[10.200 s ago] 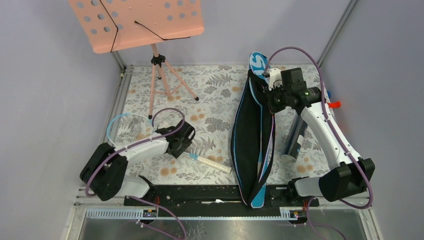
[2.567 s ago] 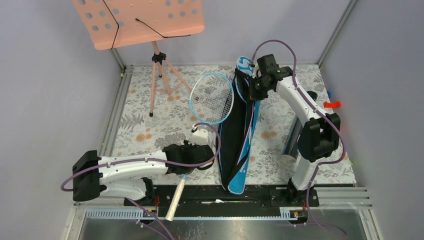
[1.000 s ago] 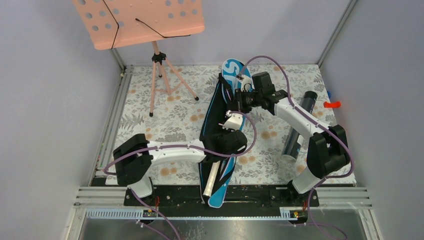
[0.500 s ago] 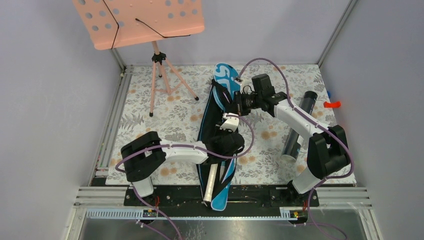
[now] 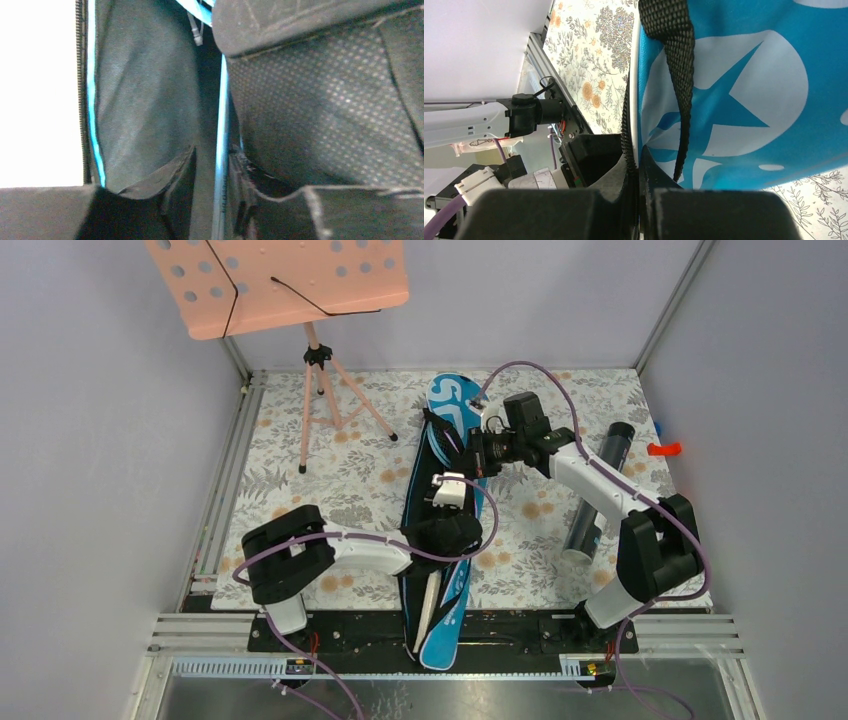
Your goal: Pack up the badminton gear
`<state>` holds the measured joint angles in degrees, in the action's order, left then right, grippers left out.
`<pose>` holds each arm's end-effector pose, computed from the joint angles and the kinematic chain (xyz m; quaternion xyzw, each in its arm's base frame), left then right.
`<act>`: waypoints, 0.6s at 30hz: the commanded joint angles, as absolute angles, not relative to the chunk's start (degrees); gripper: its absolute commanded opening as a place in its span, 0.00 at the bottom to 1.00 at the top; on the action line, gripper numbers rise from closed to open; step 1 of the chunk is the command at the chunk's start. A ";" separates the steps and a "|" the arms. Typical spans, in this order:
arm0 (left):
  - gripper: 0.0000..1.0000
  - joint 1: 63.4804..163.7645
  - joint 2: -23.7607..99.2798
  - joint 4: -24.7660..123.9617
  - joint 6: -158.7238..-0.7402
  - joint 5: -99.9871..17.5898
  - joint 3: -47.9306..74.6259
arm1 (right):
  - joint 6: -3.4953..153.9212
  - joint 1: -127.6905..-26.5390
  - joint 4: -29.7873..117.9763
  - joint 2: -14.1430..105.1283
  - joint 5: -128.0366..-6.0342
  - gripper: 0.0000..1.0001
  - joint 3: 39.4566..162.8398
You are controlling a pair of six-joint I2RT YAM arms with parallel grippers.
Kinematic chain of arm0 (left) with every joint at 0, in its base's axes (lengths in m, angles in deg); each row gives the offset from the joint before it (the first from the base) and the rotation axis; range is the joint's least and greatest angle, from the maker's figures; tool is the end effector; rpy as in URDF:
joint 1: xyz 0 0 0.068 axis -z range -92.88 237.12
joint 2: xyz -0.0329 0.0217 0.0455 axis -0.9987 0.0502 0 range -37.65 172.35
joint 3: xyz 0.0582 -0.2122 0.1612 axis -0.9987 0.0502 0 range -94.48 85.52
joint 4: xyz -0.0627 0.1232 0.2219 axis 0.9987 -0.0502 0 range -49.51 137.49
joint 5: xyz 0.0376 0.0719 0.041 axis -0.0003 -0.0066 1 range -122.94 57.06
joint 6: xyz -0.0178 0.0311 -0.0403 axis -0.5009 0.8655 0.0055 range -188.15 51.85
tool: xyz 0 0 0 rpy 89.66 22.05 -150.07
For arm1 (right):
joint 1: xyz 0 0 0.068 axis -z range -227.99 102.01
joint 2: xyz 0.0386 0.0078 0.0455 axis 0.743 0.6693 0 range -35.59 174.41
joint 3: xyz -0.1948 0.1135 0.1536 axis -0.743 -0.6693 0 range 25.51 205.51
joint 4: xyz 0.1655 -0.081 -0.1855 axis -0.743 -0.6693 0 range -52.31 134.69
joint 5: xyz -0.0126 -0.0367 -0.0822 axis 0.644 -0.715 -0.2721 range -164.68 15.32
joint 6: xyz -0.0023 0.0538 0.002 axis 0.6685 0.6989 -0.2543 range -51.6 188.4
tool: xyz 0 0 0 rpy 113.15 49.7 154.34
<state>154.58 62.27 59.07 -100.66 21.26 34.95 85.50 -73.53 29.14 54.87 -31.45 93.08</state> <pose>0.1591 -0.3080 0.1686 0.0488 0.8227 -0.0371 0.5652 0.3048 0.1726 0.2754 -0.2214 0.8231 0.4561 0.2560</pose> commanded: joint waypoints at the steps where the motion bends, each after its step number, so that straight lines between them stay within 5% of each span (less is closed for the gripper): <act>1: 0.37 155.33 61.85 59.33 -102.66 21.84 32.84 | 89.08 -76.05 30.14 50.02 -17.71 0.00 96.44; 6: 0.72 158.64 51.39 50.41 -98.88 26.78 32.09 | 84.49 -74.49 23.04 52.36 -18.53 0.00 102.08; 12: 0.97 158.07 32.05 37.41 -99.66 24.92 33.58 | 77.81 -71.22 14.25 54.31 -17.28 0.00 108.32; 18: 0.99 151.98 18.87 33.85 -95.05 18.35 33.29 | 61.83 -70.68 -5.19 61.56 -24.35 0.00 124.40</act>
